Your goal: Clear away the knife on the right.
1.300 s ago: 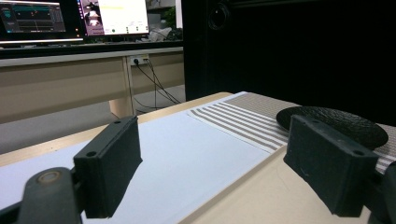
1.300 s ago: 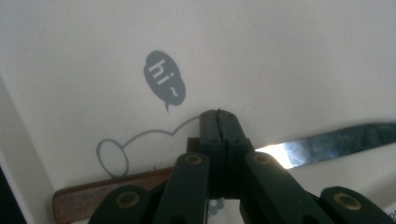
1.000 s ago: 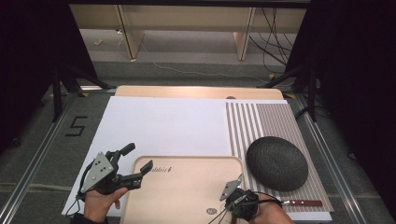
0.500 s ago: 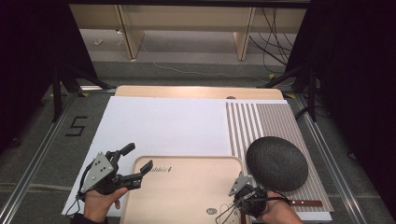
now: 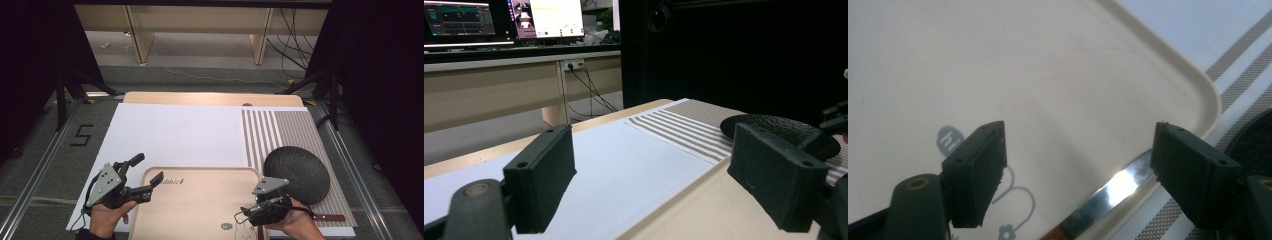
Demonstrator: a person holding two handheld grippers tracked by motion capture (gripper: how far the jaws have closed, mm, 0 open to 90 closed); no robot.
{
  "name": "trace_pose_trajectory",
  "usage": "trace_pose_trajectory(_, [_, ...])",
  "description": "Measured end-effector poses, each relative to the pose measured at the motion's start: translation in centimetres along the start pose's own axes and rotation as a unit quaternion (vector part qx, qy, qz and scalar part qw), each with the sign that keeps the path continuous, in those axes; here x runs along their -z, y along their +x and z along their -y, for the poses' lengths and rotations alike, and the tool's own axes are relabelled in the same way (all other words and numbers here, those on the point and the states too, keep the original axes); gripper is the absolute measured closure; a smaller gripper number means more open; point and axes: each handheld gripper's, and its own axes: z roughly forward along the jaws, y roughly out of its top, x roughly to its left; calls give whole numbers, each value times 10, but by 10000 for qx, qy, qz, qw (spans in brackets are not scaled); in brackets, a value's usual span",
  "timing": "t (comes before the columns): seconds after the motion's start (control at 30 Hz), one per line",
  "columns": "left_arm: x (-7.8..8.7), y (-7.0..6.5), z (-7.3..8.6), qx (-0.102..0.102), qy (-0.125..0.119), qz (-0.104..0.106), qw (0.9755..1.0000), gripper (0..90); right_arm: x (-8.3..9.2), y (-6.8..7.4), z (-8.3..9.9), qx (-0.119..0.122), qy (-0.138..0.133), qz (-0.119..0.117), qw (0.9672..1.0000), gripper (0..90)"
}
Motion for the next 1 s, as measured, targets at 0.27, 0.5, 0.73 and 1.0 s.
trace_pose_trajectory(0.27, [0, 0, 0, 13, -17, -3, 10000, 175, 4, -5, -4, -160, -249, 82, 9995, 181])
trace_pose_trajectory(0.5, [0, 0, 0, 15, -30, -10, 10000, 175, 15, -14, -3, -534, -448, 226, 9973, 181])
trace_pose_trajectory(0.73, [0, 0, 0, 19, -39, -8, 10000, 174, 24, -26, 1, -709, -710, 431, 9940, 165])
trace_pose_trajectory(1.0, [0, 0, -1, 15, -37, 1, 10000, 174, 36, -43, 12, -1081, -890, 636, 9881, 148])
